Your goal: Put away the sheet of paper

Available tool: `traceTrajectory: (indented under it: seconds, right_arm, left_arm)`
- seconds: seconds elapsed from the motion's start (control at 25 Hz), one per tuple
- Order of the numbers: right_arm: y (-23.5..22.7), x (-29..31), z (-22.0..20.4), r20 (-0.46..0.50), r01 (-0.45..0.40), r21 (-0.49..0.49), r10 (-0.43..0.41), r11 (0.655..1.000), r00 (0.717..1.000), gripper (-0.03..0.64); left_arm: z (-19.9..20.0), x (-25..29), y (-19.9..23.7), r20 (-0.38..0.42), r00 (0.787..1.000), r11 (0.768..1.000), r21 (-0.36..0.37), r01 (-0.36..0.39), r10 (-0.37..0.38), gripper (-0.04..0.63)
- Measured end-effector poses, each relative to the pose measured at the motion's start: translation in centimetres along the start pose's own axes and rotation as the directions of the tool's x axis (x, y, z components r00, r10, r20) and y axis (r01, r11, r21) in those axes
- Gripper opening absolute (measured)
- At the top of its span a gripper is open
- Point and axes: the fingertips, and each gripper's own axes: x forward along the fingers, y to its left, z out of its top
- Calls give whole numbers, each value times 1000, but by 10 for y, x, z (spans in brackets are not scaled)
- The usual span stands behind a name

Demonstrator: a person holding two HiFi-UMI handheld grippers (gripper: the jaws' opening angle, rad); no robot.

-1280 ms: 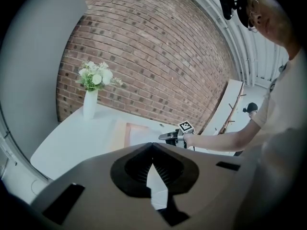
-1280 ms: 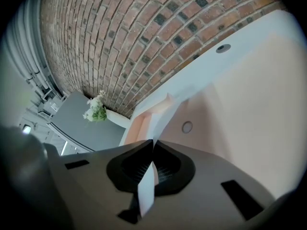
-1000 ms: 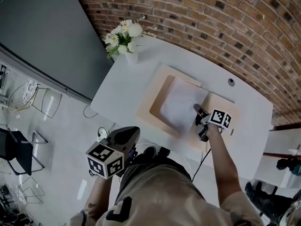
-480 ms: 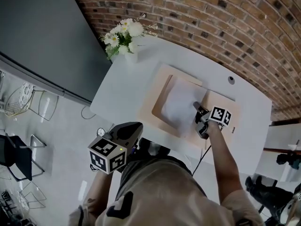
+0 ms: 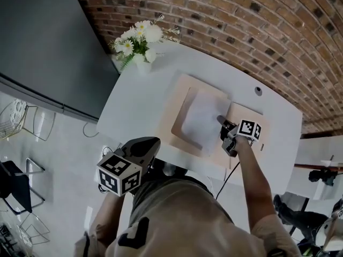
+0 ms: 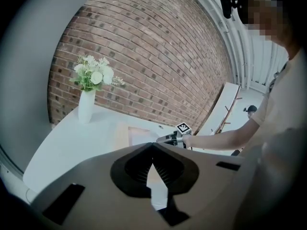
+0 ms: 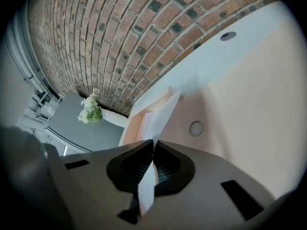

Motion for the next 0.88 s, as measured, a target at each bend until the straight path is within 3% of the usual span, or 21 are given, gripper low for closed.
traceTrajectory:
  seconds: [0.28, 0.48, 0.72, 0.88]
  right_arm:
    - [-11, 9, -1, -32, 6, 105, -3, 994, 999, 25]
    - [-23, 18, -7, -83, 74, 117, -64, 990, 994, 25]
    - [-14, 23, -20, -157, 39, 156, -14, 987, 988, 25]
    - [-20, 24, -19, -121, 41, 212, -15, 976, 993, 25]
  left_arm:
    - [1, 8, 6, -15, 1000, 1000, -12, 10, -10, 15]
    - [1, 11, 10, -29, 1000, 1000, -10, -2, 2, 15]
    - [2, 14, 11, -36, 999, 1000, -11, 2, -2, 15]
    - [4, 17, 12, -41, 999, 1000, -8, 5, -6, 15]
